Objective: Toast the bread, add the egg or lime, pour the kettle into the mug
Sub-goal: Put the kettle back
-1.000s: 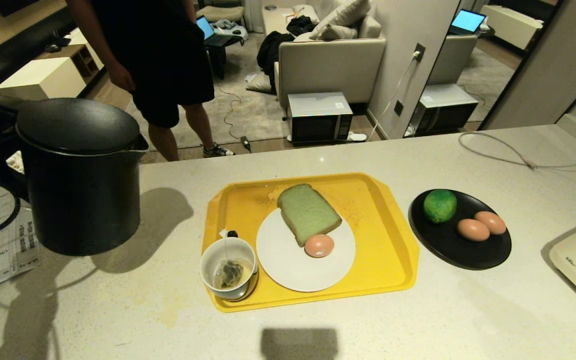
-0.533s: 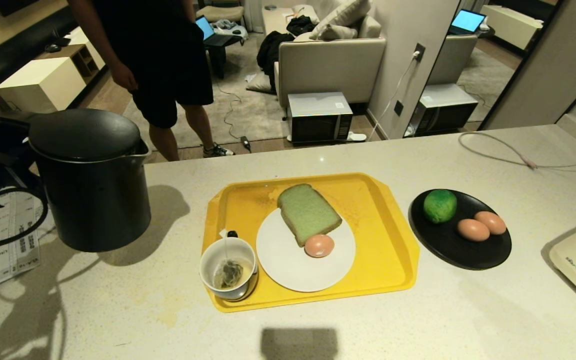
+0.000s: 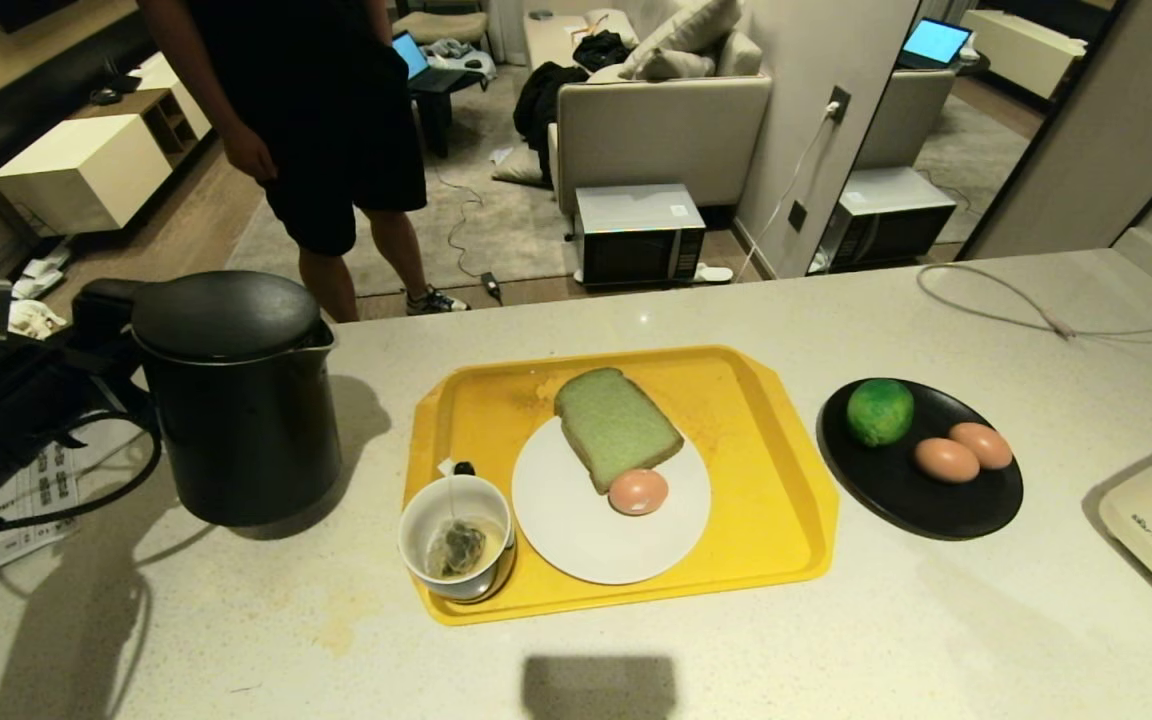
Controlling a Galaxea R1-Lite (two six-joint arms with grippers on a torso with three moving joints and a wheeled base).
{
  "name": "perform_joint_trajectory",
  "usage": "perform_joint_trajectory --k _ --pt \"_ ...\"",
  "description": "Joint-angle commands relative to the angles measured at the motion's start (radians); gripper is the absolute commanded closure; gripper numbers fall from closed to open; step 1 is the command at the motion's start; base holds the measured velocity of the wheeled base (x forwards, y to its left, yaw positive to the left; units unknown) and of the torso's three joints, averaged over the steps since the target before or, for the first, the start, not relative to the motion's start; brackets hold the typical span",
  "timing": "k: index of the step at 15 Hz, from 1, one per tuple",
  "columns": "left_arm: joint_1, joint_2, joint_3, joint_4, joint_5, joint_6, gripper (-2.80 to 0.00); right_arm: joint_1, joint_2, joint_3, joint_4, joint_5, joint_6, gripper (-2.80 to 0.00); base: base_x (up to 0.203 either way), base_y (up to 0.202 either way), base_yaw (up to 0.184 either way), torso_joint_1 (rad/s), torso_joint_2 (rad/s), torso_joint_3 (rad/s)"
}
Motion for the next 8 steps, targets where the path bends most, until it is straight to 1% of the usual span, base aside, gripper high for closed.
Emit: perform_joint_trajectory --k 1,4,8 --pt "-0.02 0.048 0.0 -0.009 -0.003 0.004 0.0 0.0 0.001 0.002 0.0 0.0 0.0 0.0 0.0 0.0 0.0 0.0 0.0 0.0" --pt "-0.035 0.084 -0.018 -0.009 -0.002 0.006 0.0 0.0 0.001 0.002 0.0 0.0 0.0 0.0 0.0 0.0 0.0 0.0 0.0 0.0" --pt "-0.037 0.137 -0.088 -0.009 -0.002 0.001 0.0 0.0 0.001 0.002 0.0 0.0 0.0 0.0 0.0 0.0 0.0 0.0 0.0 0.0"
